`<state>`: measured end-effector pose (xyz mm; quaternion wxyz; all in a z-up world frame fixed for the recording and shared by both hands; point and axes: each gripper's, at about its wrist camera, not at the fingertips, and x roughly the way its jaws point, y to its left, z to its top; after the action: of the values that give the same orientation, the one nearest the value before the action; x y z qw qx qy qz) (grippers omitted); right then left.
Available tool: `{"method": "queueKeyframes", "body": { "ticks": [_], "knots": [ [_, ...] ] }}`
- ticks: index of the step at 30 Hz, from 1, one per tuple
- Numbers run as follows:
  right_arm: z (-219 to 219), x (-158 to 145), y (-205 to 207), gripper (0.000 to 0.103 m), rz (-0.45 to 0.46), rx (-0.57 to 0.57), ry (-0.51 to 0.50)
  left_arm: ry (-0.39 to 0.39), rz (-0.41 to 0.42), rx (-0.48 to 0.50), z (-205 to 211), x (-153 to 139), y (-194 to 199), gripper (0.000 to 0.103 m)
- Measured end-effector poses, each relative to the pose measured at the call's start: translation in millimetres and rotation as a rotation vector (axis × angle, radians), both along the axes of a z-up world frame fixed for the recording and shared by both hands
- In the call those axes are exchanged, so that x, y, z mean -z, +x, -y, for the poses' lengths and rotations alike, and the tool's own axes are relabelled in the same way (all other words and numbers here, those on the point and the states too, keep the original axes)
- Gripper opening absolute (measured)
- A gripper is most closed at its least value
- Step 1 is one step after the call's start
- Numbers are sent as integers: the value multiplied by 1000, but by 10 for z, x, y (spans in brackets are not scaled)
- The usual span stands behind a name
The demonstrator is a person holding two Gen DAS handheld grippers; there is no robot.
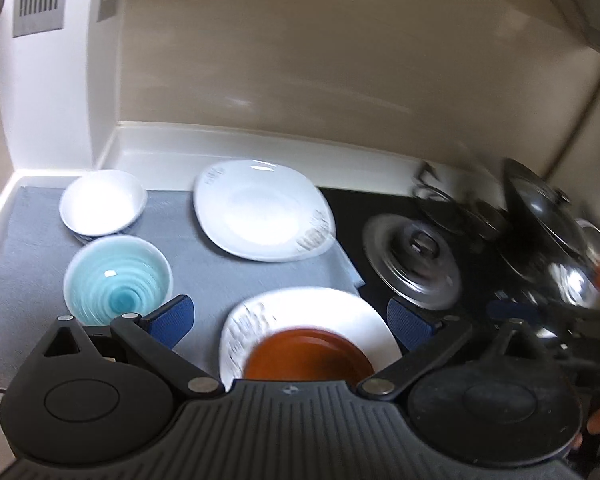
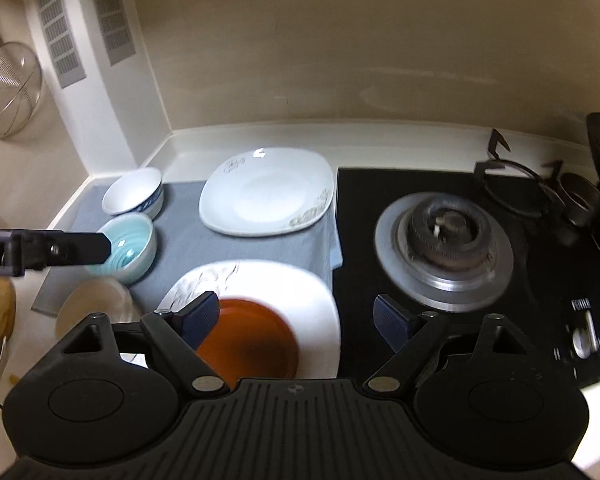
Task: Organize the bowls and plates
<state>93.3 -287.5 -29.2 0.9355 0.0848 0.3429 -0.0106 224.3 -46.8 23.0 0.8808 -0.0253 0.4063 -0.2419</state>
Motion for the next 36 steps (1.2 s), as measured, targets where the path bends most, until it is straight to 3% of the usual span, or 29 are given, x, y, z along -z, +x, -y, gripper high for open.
{"method": "queueKeyframes", "body": {
  "ticks": [13,25,28,31,36],
  "knots": [
    [665,248,1445,86,52,-79,77,47,-107,-179,558,368,1196,103],
    [952,796,2494,86,-53,-56,158,62,-215,-314,793,915,2118,103],
    [964,914,2696,82,-77,-63,177,67,-238,-334,801,1033,2267,103],
    [946,994,2799,68,-93,-76,191,67,-257,-358,794,1122,2383,103],
    [935,1107,2973,67,-121,-75,211,77,-276,-374,769,1250,2550,103]
  ]
}}
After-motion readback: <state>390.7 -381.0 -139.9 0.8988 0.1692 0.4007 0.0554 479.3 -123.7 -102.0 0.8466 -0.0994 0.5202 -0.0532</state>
